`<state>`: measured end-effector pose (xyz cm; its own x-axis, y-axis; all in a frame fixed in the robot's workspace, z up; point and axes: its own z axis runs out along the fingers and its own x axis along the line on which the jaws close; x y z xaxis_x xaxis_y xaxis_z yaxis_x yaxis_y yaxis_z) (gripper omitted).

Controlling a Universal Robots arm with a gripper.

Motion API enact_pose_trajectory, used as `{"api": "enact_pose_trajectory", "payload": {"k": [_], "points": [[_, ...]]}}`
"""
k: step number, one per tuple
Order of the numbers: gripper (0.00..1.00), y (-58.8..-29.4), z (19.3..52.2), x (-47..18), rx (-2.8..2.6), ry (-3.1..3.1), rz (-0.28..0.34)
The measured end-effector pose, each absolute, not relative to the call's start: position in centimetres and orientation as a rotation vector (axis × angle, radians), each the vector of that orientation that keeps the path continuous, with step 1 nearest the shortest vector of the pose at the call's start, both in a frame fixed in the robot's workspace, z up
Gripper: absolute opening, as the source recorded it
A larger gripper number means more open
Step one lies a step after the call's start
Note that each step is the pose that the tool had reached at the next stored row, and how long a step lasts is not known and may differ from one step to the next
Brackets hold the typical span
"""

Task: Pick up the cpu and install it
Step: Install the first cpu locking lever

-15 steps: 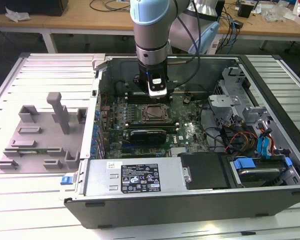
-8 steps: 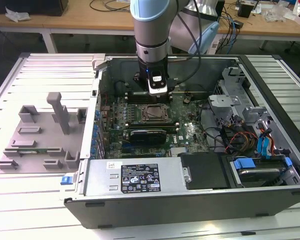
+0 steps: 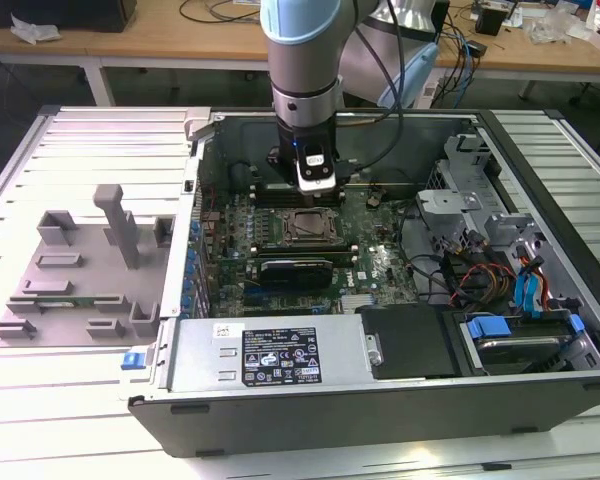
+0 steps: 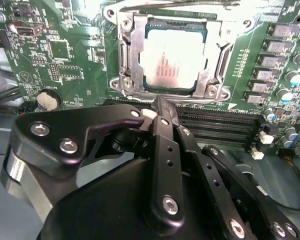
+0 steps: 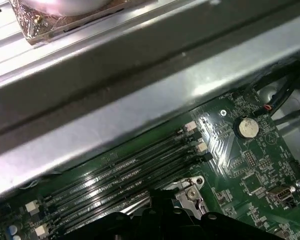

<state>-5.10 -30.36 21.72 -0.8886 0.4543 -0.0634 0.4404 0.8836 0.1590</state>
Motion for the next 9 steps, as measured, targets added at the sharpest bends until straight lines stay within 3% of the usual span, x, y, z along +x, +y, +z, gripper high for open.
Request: {"api": "enact_pose_trajectory", "payload": {"k": [9], "points": [[0.11,-31.6,21.7,-5.1,0.703,2.953,0.214]]}}
